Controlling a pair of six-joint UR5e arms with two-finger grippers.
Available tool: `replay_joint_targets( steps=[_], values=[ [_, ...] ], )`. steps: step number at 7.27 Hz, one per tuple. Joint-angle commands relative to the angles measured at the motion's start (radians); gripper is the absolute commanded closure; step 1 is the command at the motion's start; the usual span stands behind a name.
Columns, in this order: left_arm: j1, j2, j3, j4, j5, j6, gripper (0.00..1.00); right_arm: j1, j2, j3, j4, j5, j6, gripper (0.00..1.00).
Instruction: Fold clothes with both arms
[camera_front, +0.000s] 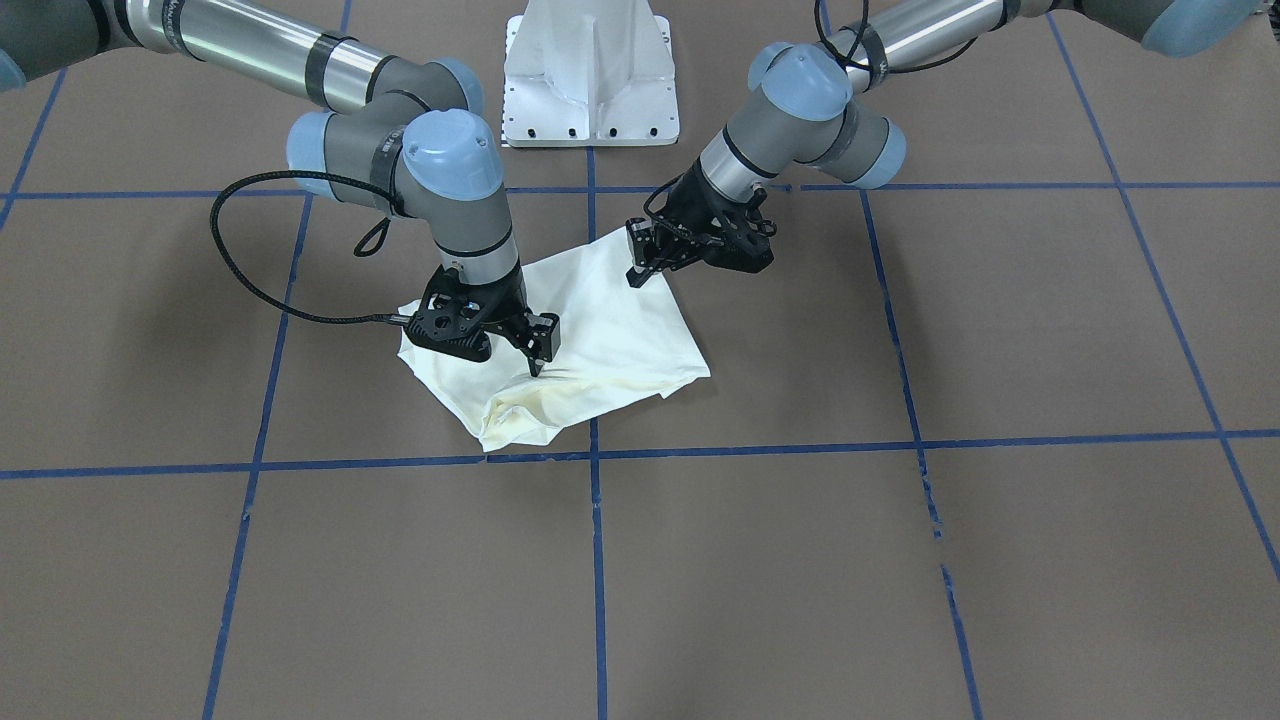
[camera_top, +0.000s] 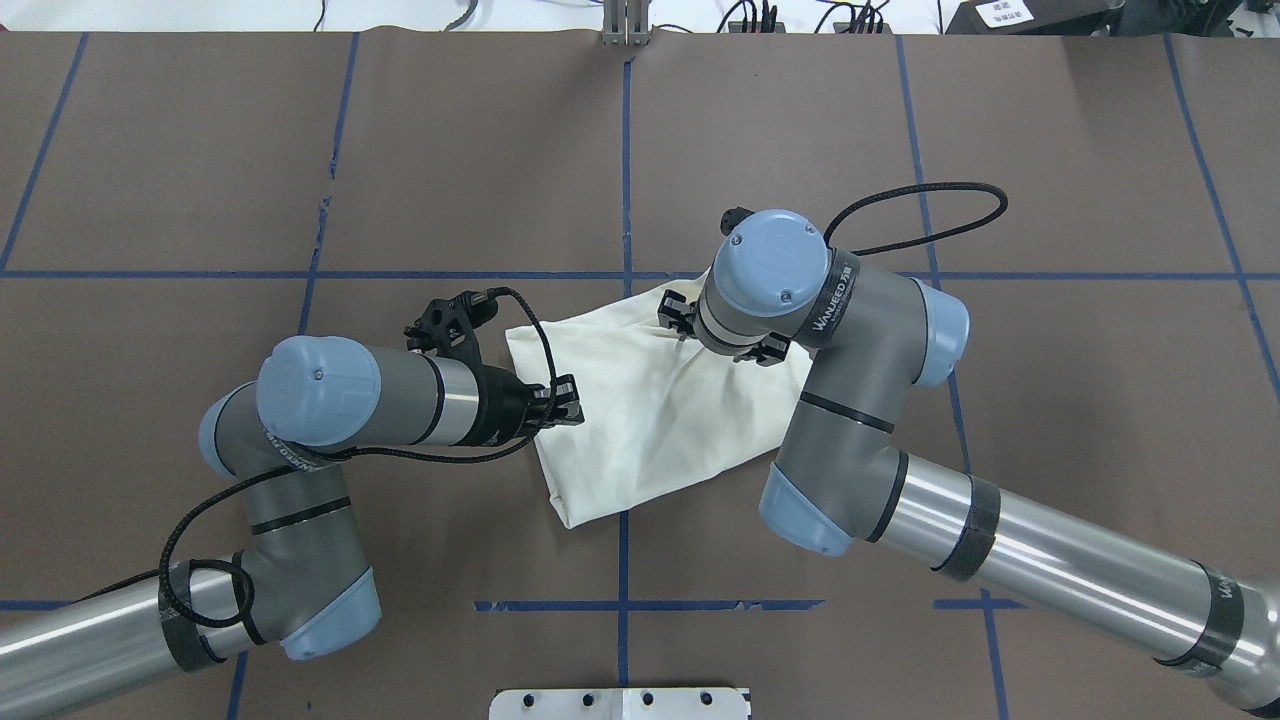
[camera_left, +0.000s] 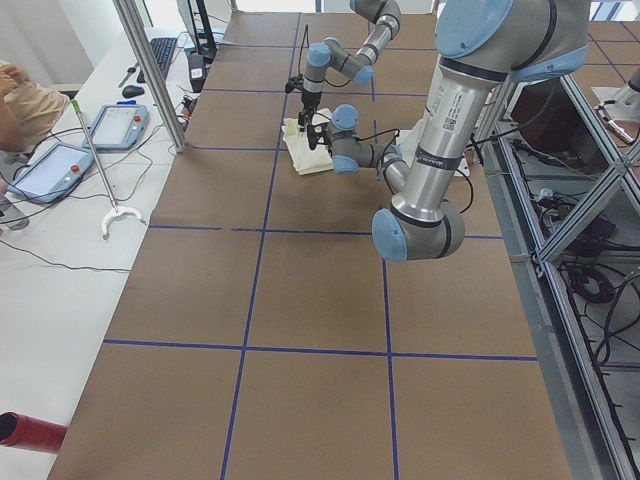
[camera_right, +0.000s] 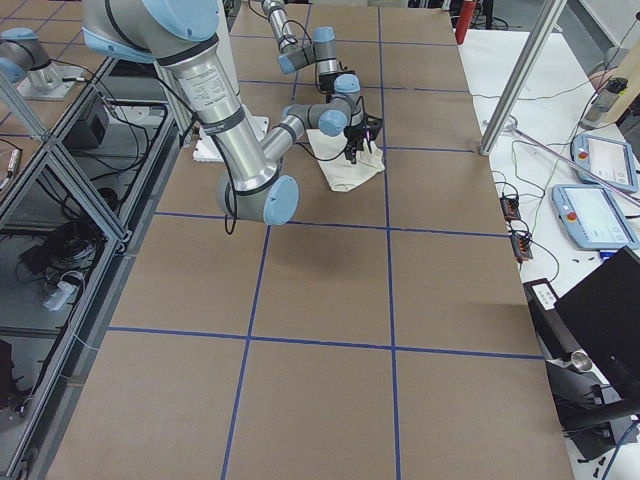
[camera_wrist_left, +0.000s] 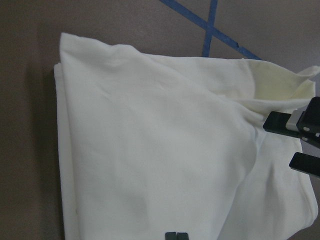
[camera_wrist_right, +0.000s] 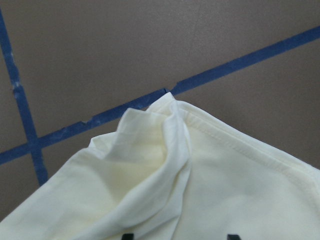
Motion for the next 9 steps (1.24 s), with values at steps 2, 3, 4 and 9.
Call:
replay_joint_targets(
  steps=[2, 3, 4, 9],
  values=[
    [-0.007, 0.002, -0.001, 0.000, 0.002, 0.000, 1.00, 0.009, 0.012, -0.026, -0.004, -0.004, -0.019, 1.00],
    [-0.013, 0.007, -0.003, 0.000, 0.002, 0.000, 1.00, 0.028, 0.085, -0.119, 0.004, -0.003, -0.034, 1.00],
    [-0.030, 0.008, -0.004, 0.000, 0.002, 0.002, 1.00, 0.055, 0.192, -0.331, 0.116, 0.000, -0.034, 1.00],
    [-0.201, 0.091, -0.044, 0.049, -0.010, 0.229, 1.00, 0.327, 0.187, -0.435, 0.188, 0.262, -0.263, 1.00]
  ],
)
